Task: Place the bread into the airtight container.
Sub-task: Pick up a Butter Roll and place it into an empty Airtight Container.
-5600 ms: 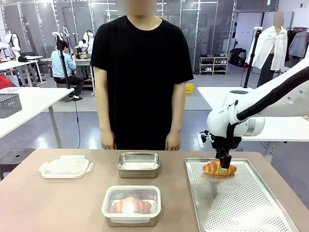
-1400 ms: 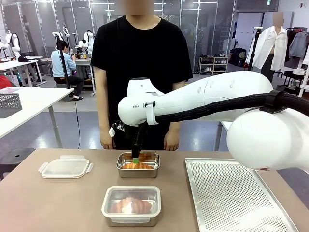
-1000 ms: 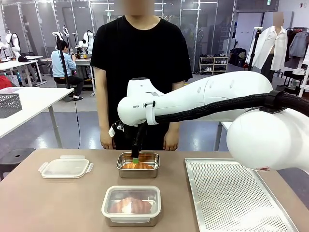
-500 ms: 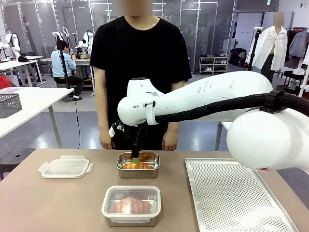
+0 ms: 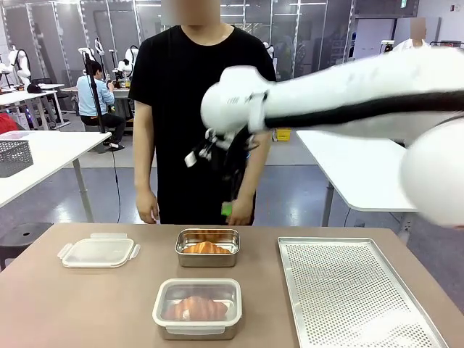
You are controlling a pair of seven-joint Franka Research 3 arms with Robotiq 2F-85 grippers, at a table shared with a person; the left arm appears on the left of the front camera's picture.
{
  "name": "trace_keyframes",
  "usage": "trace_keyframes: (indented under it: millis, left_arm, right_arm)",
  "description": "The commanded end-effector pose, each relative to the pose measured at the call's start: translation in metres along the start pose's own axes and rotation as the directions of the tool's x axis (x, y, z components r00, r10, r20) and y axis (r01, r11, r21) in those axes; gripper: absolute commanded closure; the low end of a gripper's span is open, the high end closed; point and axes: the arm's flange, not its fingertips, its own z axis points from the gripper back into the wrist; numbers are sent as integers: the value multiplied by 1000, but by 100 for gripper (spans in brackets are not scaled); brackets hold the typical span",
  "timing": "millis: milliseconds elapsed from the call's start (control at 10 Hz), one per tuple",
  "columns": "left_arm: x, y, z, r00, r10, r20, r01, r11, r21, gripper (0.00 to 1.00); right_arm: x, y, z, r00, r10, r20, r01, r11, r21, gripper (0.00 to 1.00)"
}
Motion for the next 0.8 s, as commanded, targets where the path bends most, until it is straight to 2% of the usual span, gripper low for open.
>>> trace_keyframes:
  millis: [0,100,300,400,600,700]
  left_arm:
    - [0,-1,1,1000,-3,1,3,1000,-3,0]
    - [0,-1,1,1000,-3,1,3,1000,-3,0]
    - [0,-1,1,1000,-3,1,3,1000,-3,0]
    - [0,-1,1,1000,-3,1,3,1000,-3,0]
    - [0,-1,1,1000,-3,1,3,1000,-3,0]
    - [0,-1,1,1000,-3,1,3,1000,-3,0]
  right_arm:
    - [-63,36,54,993,-119,12,119,993,7,0]
    - [-96,47,84,984,-175,19,175,985,3,0]
    - [-159,75,137,939,-336,72,339,940,-31,0]
    - [-187,95,154,914,-383,135,391,919,-41,0]
    - [-249,145,186,875,-355,328,381,924,-17,0]
    - [-275,170,203,852,-372,369,407,913,-18,0]
